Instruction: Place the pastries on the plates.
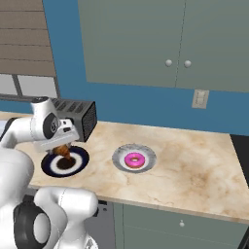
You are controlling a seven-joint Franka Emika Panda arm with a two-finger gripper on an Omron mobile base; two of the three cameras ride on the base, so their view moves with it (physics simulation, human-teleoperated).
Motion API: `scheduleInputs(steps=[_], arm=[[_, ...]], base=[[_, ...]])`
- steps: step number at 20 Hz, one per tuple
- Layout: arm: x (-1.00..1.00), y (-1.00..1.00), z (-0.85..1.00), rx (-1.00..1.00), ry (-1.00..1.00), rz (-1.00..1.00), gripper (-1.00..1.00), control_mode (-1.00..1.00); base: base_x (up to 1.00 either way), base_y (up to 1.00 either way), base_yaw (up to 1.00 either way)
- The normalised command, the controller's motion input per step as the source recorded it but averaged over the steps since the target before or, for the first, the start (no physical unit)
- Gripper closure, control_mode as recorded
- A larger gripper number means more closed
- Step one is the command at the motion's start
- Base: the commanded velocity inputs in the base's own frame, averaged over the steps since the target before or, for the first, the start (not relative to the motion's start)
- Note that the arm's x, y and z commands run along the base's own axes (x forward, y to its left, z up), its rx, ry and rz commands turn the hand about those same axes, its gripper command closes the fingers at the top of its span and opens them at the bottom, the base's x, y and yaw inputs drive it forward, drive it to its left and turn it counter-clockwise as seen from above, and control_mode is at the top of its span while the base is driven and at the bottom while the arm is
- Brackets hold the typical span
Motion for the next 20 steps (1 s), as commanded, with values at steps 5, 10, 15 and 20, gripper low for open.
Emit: scheduleInputs(steps=[5, 10, 15, 20], arm=[[0.16, 0.20, -0.33, 0.00, 0.05, 0.04, 1.00, -1.00], [0.26, 0.12, -0.34, 0.00, 0.03, 0.02, 1.00, -1.00], [0.19, 0.07, -0.37, 0.00, 0.05, 0.00, 1.00, -1.00], [0.15, 0.02, -0.27, 0.00, 0.06, 0.00, 1.00, -1.00]], base=[[0.00, 0.00, 0.00], [0.00, 0.00, 0.00], [0.00, 0.00, 0.00], [0.00, 0.00, 0.00]])
